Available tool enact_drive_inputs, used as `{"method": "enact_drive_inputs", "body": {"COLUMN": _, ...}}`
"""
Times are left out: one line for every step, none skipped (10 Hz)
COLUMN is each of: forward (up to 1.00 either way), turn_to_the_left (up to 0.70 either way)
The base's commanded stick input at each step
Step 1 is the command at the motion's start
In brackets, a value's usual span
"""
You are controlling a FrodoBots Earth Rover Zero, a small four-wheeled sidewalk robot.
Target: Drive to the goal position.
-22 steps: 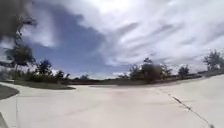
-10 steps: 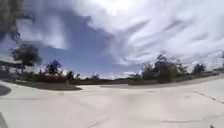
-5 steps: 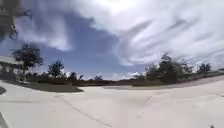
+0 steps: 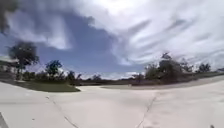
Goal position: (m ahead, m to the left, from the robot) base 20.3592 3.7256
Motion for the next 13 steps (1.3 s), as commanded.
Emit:
{"method": "enact_drive_inputs", "body": {"forward": 0.85, "turn_to_the_left": 0.00}}
{"method": "enact_drive_inputs", "body": {"forward": 0.85, "turn_to_the_left": 0.00}}
{"method": "enact_drive_inputs", "body": {"forward": 0.85, "turn_to_the_left": 0.00}}
{"method": "enact_drive_inputs", "body": {"forward": 0.85, "turn_to_the_left": 0.00}}
{"method": "enact_drive_inputs", "body": {"forward": 0.85, "turn_to_the_left": 0.00}}
{"method": "enact_drive_inputs", "body": {"forward": 0.85, "turn_to_the_left": 0.00}}
{"method": "enact_drive_inputs", "body": {"forward": 0.85, "turn_to_the_left": 0.00}}
{"method": "enact_drive_inputs", "body": {"forward": 0.85, "turn_to_the_left": 0.00}}
{"method": "enact_drive_inputs", "body": {"forward": 0.85, "turn_to_the_left": 0.00}}
{"method": "enact_drive_inputs", "body": {"forward": 0.85, "turn_to_the_left": 0.00}}
{"method": "enact_drive_inputs", "body": {"forward": 0.85, "turn_to_the_left": 0.00}}
{"method": "enact_drive_inputs", "body": {"forward": 0.85, "turn_to_the_left": 0.00}}
{"method": "enact_drive_inputs", "body": {"forward": 0.85, "turn_to_the_left": 0.00}}
